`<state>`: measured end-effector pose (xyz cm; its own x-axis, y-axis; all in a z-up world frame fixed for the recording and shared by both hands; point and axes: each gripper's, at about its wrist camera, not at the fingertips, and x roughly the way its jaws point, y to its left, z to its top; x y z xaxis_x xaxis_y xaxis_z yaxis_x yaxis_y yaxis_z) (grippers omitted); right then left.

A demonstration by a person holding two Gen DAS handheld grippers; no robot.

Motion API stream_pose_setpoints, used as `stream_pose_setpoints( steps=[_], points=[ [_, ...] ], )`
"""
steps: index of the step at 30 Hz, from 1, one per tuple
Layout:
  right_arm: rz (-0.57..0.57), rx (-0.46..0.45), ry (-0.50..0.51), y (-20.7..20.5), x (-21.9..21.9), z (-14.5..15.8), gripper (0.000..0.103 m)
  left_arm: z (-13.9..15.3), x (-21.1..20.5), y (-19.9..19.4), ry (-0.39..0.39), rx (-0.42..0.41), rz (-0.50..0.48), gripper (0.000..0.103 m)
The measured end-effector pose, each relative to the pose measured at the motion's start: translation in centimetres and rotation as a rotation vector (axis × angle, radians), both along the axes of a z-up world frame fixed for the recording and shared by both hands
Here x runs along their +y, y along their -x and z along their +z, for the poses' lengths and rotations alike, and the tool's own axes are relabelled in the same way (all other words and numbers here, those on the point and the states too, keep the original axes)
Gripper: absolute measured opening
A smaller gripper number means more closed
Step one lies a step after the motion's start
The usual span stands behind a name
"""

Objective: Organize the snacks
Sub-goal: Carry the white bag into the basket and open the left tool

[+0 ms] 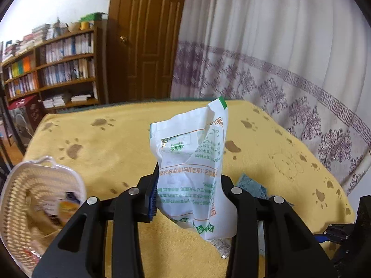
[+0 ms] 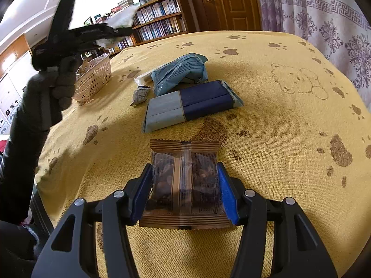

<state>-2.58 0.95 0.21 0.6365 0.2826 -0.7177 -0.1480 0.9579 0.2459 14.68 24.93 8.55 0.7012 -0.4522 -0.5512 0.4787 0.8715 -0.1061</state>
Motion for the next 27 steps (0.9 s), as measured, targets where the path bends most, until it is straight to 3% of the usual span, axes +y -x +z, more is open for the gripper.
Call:
stream_pose_setpoints(
  steps=[6,14,20,27],
  points=[
    [-0.001,-0.004,0.01,0.0,0.1,0.0,0.055,1.6,3.0,1.4,0.029,-0.017,0.083,0.038],
    [-0.002,-0.008,0.019,0.2,0.3,0.0,0.055,3.0,9.2,3.6,0.013,-0.072,0.265,0.038],
    [-0.003,-0.011,0.028,0.2,0.4,-0.1,0.055,3.3,14.4,4.6,0.004,-0.098,0.407,0.038],
    [-0.005,-0.013,0.035,0.2,0.6,-0.1,0.055,2.7,17.9,4.7,0.005,-0.078,0.503,0.038]
  ],
)
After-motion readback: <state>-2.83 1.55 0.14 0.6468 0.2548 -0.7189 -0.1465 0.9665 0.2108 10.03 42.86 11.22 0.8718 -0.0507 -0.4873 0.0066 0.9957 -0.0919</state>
